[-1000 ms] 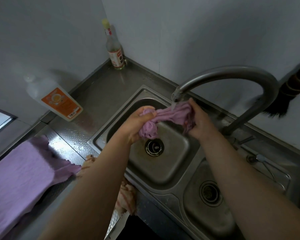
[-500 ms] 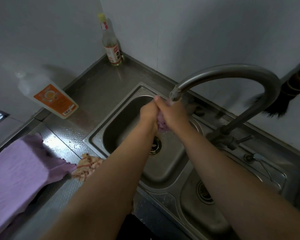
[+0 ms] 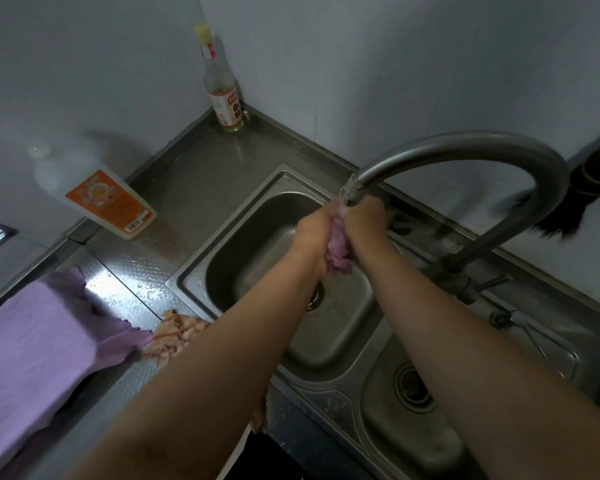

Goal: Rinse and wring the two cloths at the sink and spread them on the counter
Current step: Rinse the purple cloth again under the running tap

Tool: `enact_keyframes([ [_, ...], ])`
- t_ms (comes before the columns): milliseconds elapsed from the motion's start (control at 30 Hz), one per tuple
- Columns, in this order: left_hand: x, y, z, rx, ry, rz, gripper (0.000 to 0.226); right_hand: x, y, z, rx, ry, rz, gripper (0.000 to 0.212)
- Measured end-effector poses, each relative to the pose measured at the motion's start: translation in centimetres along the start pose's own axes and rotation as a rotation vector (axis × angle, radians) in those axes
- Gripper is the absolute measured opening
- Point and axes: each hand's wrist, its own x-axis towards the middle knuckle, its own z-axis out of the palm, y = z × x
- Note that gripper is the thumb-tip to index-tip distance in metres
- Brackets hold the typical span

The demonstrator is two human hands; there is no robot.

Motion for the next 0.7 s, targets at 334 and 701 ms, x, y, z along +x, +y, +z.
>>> enact_keyframes([
  [334,0.0,0.5,0.2,0.108,-0.003,0.030,0.034,0.6,0.1,-0.2,-0.065,-0.001,0.051,0.029],
  [701,-1.1,0.4,0.5,0.017,-0.075,0.057,0.021,0.9,0.4,-1.3,-0.068,-0.011,0.011,0.033],
])
